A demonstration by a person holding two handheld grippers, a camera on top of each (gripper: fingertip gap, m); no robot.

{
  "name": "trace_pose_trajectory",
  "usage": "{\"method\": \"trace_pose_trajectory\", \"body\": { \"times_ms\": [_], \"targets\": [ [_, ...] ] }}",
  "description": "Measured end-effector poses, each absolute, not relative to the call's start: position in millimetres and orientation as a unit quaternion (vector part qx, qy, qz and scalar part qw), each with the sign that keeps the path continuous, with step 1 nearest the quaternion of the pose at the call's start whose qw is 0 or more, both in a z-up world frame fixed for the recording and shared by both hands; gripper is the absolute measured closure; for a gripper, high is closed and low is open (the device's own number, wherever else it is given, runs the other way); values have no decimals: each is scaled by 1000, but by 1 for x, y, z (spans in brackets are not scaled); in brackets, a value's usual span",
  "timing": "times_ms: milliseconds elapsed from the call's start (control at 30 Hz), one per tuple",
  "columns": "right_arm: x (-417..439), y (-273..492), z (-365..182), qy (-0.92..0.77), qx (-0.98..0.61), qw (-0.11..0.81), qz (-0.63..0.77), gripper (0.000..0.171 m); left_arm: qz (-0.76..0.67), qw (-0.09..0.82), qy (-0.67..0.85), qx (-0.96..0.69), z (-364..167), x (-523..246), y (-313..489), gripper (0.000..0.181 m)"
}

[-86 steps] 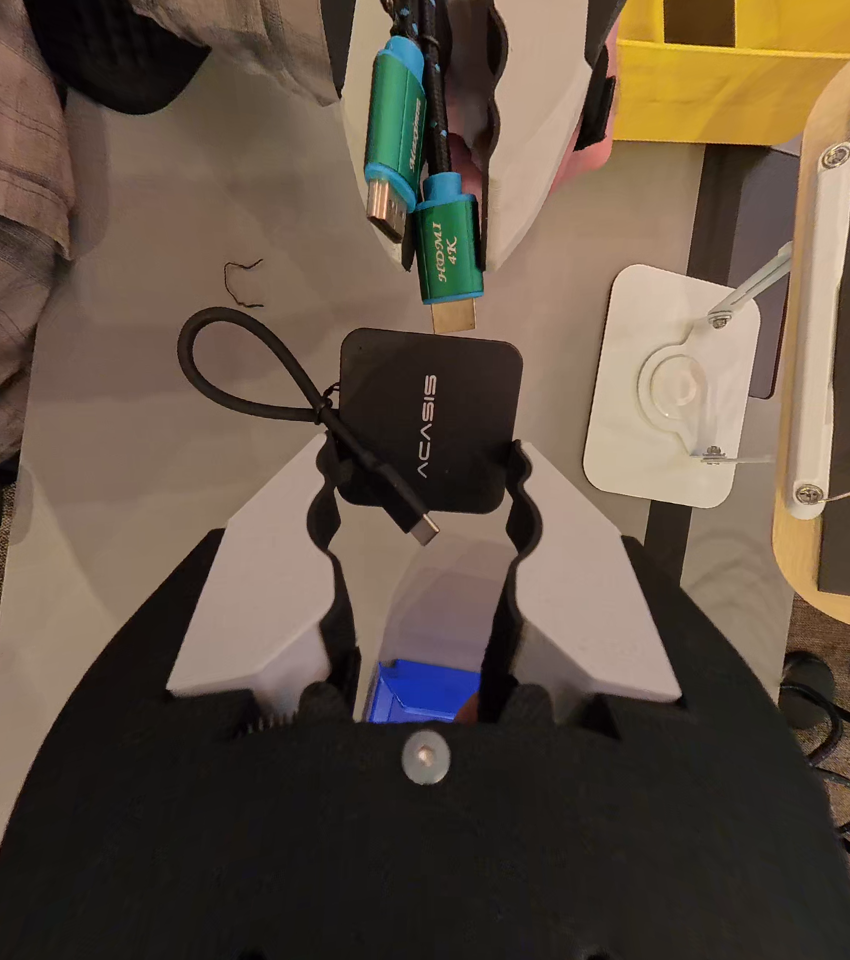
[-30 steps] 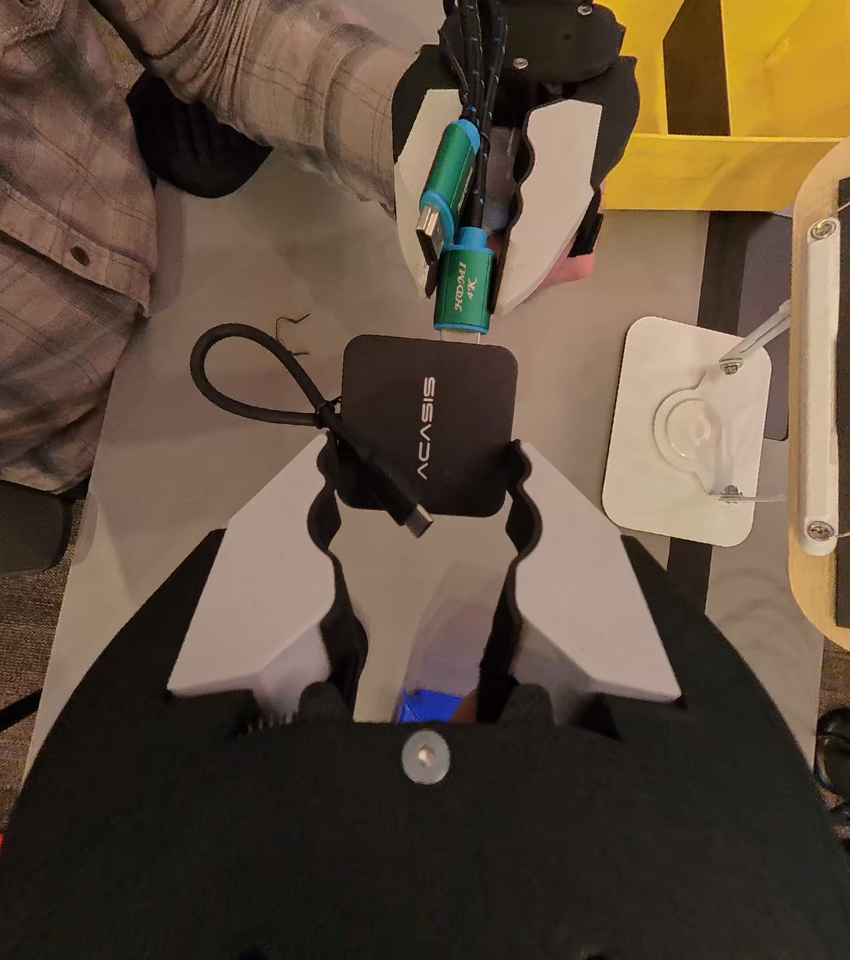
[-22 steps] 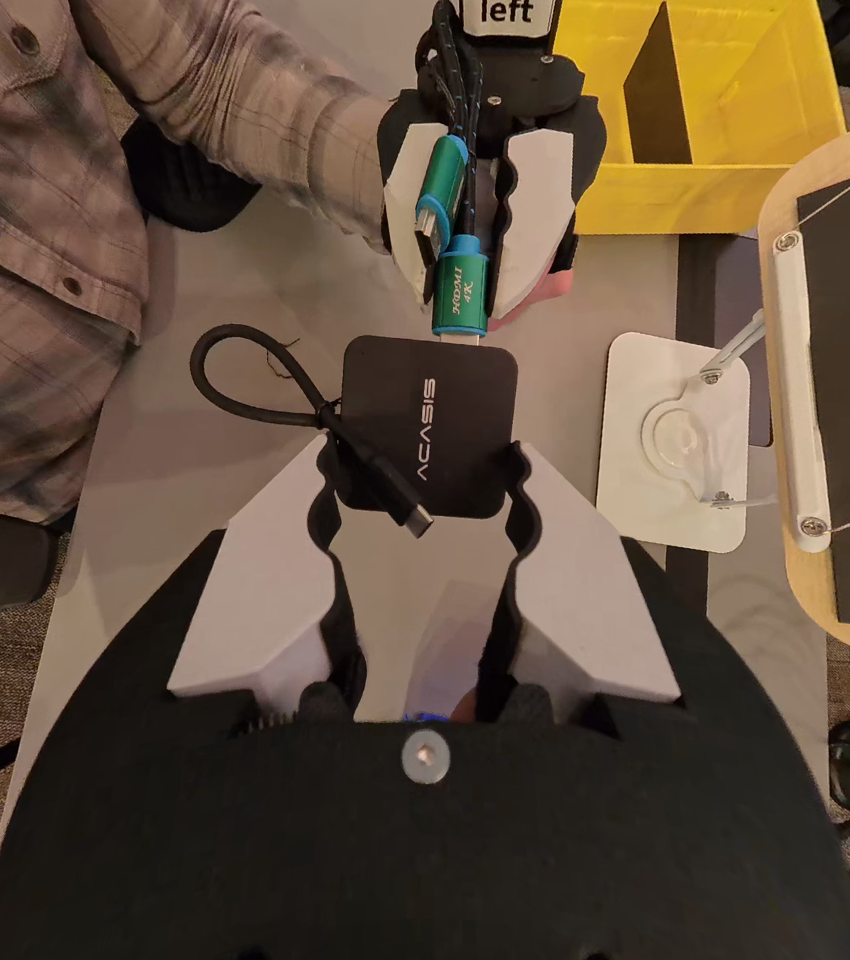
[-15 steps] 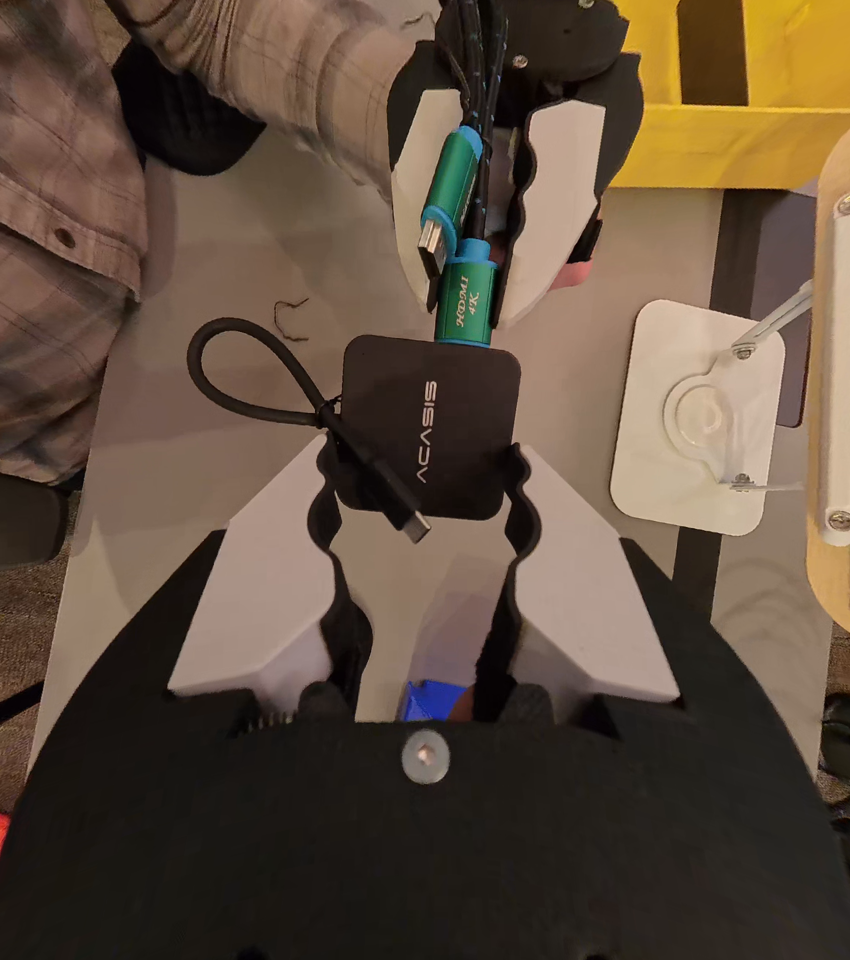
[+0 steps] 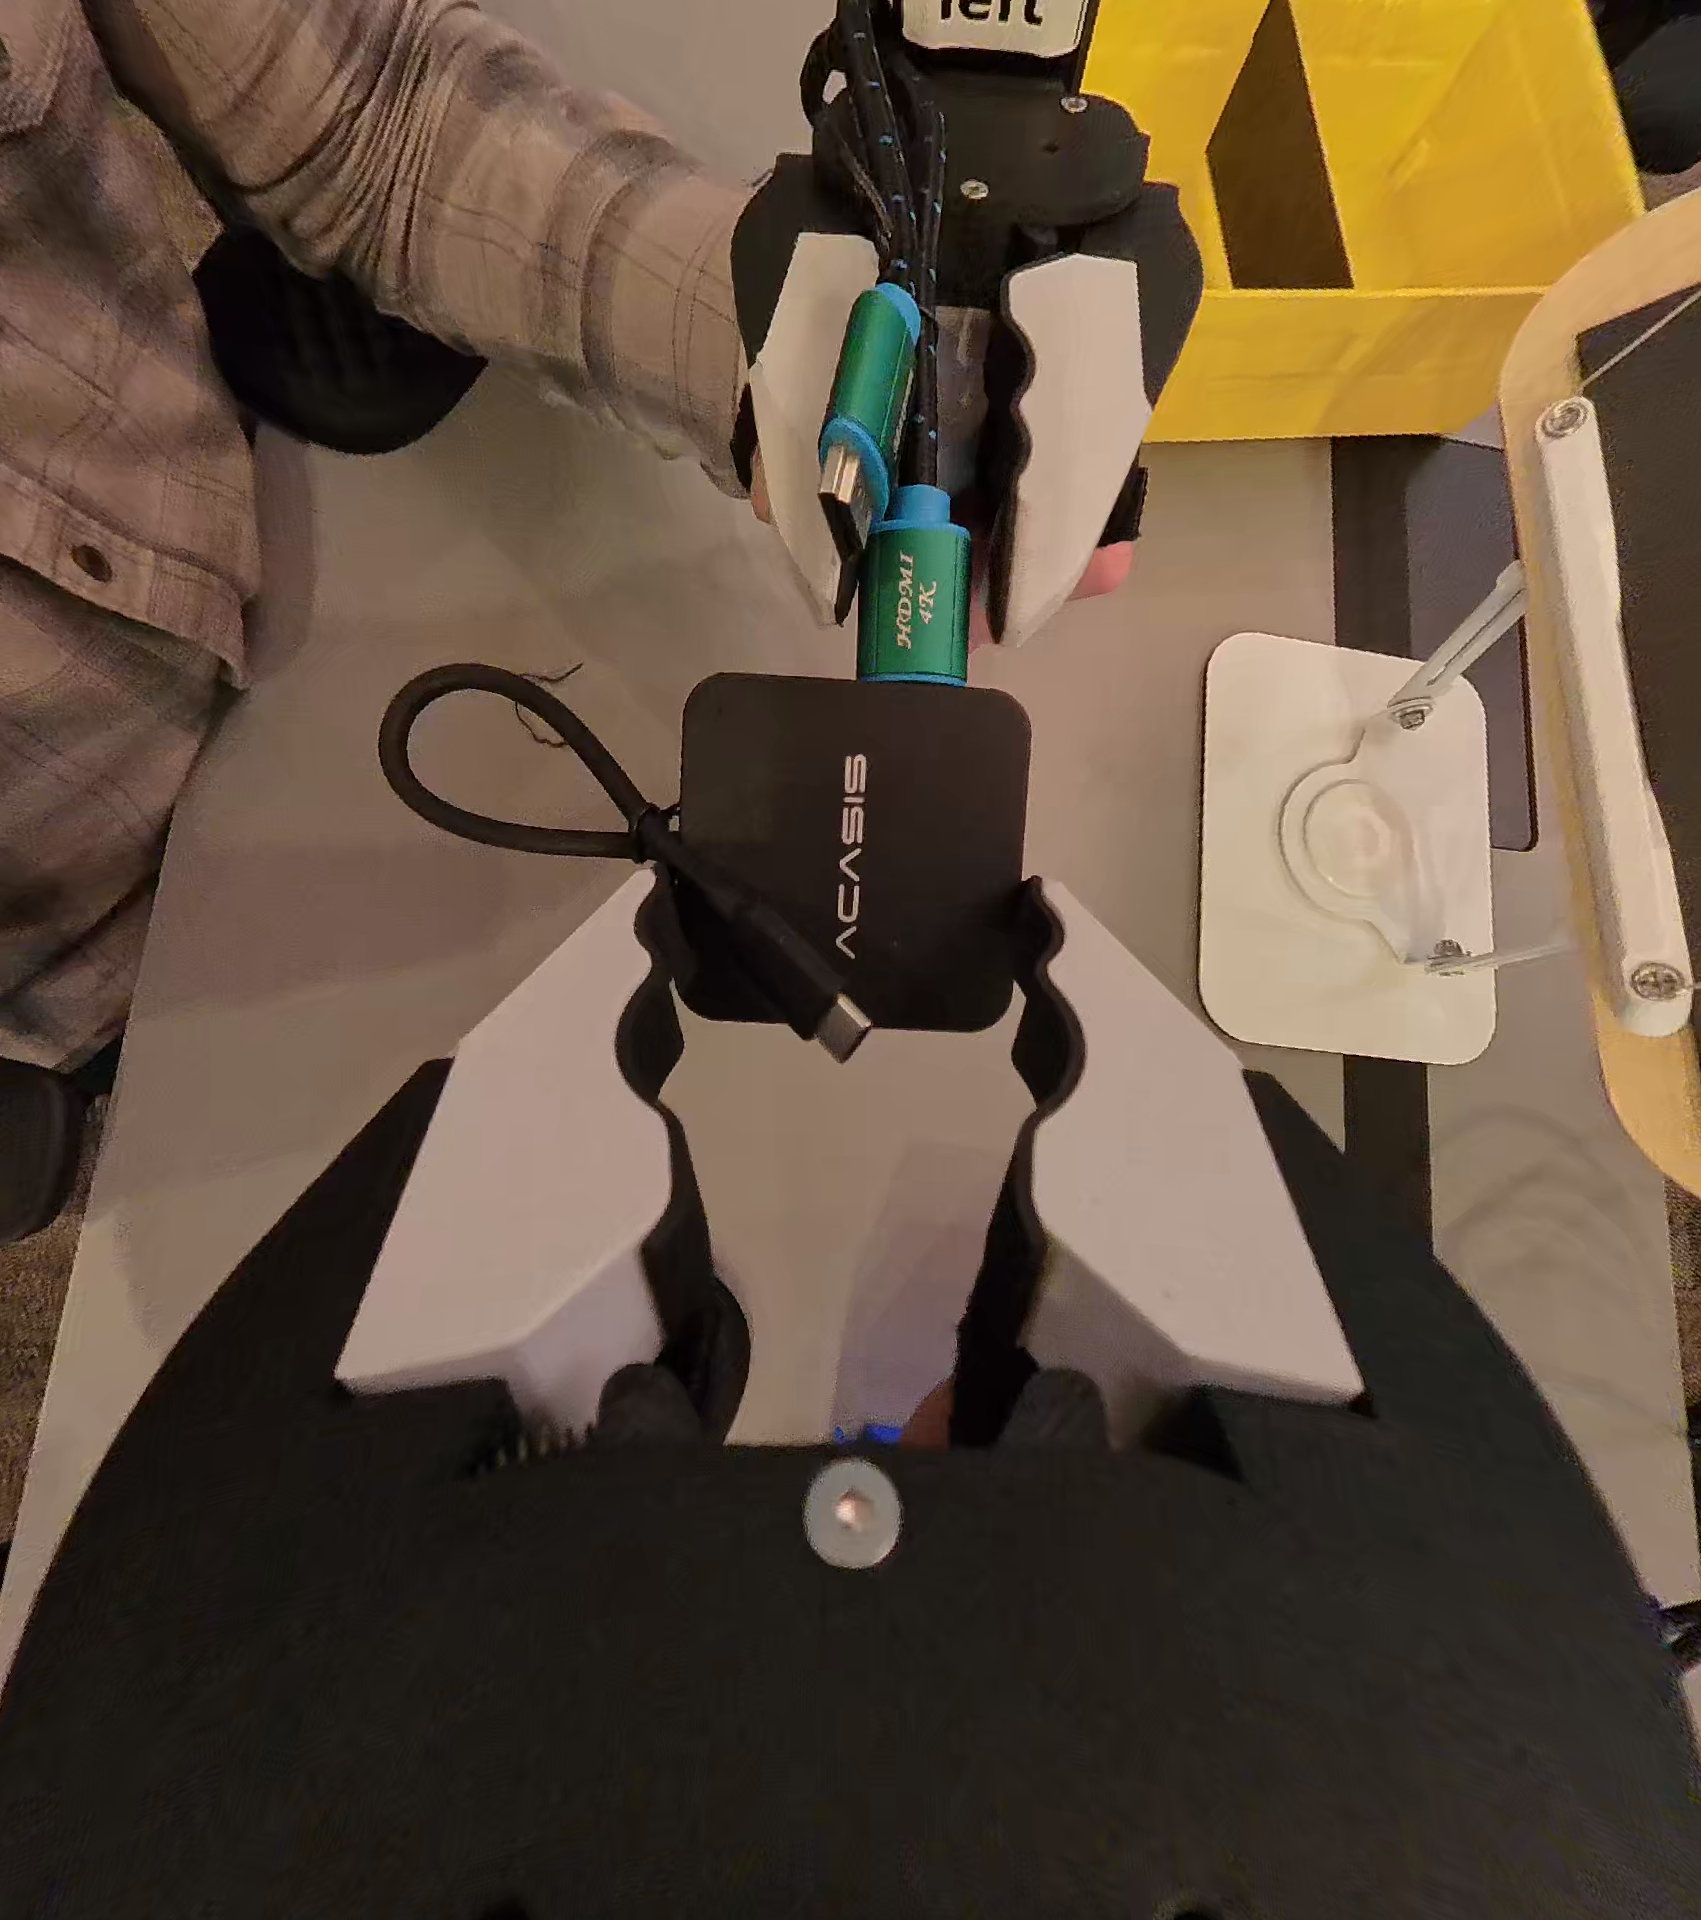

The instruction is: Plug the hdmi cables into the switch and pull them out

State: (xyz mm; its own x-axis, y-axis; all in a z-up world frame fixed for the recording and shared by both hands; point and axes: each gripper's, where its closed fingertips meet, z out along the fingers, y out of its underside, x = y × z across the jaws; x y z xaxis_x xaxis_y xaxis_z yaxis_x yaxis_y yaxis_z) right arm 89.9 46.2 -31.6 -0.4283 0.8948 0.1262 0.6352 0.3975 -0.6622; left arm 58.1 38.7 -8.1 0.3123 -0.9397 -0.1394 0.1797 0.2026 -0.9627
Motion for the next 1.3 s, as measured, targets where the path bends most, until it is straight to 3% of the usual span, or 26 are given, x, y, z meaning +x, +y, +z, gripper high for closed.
{"method": "trace_pose_trajectory", "body": {
  "times_ms": [200,367,433,633,733,900,967,1133,1300],
  "targets": [
    [105,42,-42,-760,-501,284,301,109,-470,616,387,-501,-16,61,46,125],
    [122,36,-57,-708,-528,342,322,109,-567,543,355,-508,-29,74,45,115],
    [130,40,-67,-678,-549,373,315,109,-610,522,319,-503,-32,76,50,119],
    [136,50,-116,-623,-608,458,182,108,-660,485,301,-488,-51,94,45,161],
    [136,48,-129,-610,-616,476,146,108,-651,481,324,-490,-57,99,39,162],
    [138,20,-122,-651,-604,409,209,102,-616,476,405,-480,-61,103,19,167],
    [140,2,-112,-663,-597,350,284,87,-599,475,436,-475,-62,105,10,168],
    [137,-3,-101,-680,-571,294,354,98,-609,447,490,-435,-59,109,-19,170],
    [103,-28,-131,-719,-516,207,417,99,-605,414,538,-416,-63,118,-45,170]
  ]
}}
